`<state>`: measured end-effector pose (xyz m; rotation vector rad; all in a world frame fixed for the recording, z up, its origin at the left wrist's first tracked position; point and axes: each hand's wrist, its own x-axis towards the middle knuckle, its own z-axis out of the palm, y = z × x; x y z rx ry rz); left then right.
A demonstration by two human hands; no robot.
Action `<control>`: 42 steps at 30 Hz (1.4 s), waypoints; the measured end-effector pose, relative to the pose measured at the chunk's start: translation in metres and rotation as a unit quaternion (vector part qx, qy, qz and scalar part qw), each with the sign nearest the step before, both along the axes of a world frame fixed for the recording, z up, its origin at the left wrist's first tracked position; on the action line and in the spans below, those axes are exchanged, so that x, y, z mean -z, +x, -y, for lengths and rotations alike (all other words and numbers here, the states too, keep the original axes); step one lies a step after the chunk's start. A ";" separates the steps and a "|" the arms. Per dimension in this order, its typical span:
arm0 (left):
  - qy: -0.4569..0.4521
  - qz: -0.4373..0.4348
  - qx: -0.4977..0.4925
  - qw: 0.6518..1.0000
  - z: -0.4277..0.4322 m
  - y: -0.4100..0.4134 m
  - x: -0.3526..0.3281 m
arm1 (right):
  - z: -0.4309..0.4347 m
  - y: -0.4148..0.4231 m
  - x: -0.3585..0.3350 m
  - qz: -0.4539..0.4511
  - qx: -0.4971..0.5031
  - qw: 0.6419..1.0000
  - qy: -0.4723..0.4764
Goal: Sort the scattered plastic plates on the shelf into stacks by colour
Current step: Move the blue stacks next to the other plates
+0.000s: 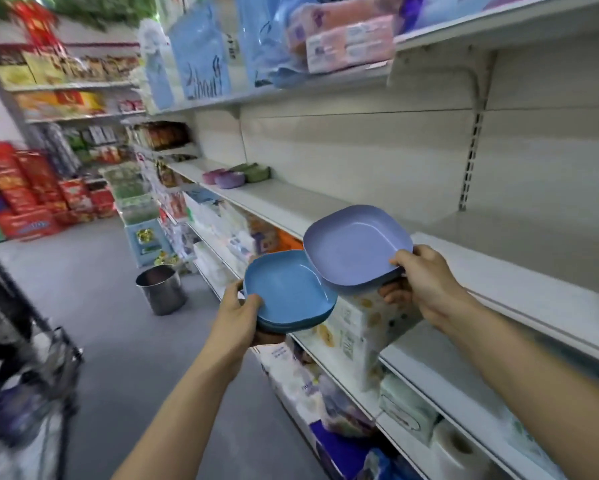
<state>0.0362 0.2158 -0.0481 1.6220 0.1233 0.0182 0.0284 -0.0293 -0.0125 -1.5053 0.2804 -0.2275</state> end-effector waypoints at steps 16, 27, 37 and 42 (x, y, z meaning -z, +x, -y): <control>0.017 -0.030 0.014 0.999 -0.180 0.312 -0.007 | -0.160 0.313 0.017 -0.026 0.058 0.996 0.059; 0.014 -0.036 0.065 0.997 -0.256 0.510 -0.014 | -0.221 0.488 0.027 -0.053 0.147 0.983 0.098; -0.001 -0.042 0.110 0.993 -0.267 0.673 -0.004 | -0.230 0.642 0.035 -0.073 0.180 0.975 0.105; -0.010 -0.043 0.136 0.990 -0.271 0.742 0.001 | -0.237 0.709 0.038 -0.084 0.188 0.973 0.101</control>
